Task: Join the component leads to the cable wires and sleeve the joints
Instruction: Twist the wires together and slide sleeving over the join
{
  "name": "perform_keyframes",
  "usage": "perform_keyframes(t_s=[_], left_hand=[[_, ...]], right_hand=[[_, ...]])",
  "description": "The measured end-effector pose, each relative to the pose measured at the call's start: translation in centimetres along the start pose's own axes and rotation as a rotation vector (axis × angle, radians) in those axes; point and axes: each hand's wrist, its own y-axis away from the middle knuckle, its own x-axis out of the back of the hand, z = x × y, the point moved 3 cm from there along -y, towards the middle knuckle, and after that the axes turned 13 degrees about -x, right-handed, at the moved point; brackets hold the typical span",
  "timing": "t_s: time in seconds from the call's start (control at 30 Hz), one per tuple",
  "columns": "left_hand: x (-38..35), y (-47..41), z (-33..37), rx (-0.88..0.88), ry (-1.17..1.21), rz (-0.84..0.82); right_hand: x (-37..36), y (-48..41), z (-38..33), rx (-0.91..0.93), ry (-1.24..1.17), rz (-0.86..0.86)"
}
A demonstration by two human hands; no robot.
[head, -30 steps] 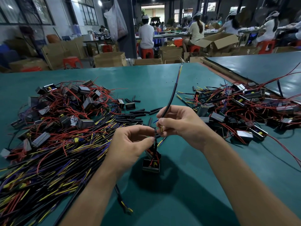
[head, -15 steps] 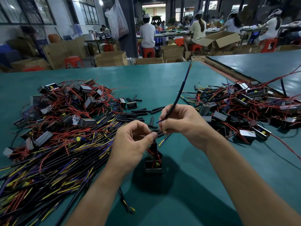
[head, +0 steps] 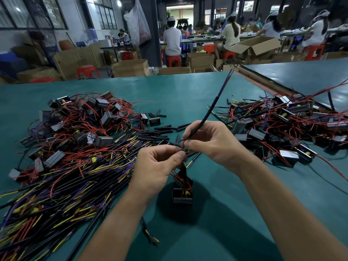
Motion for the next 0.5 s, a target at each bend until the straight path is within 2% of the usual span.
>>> perform_keyframes(t_s=[0.33,0.5], left_hand=[[-0.07,-0.06,0.23,0.022,0.013,0.063],[-0.11,-0.06,0.42,0.012,-0.021,0.002]], right_hand=[[-0.07,-0.16,0.15,-0.101,0.033,0.007],[-0.18,0.05,0.0,-0.064,0.018,0.026]])
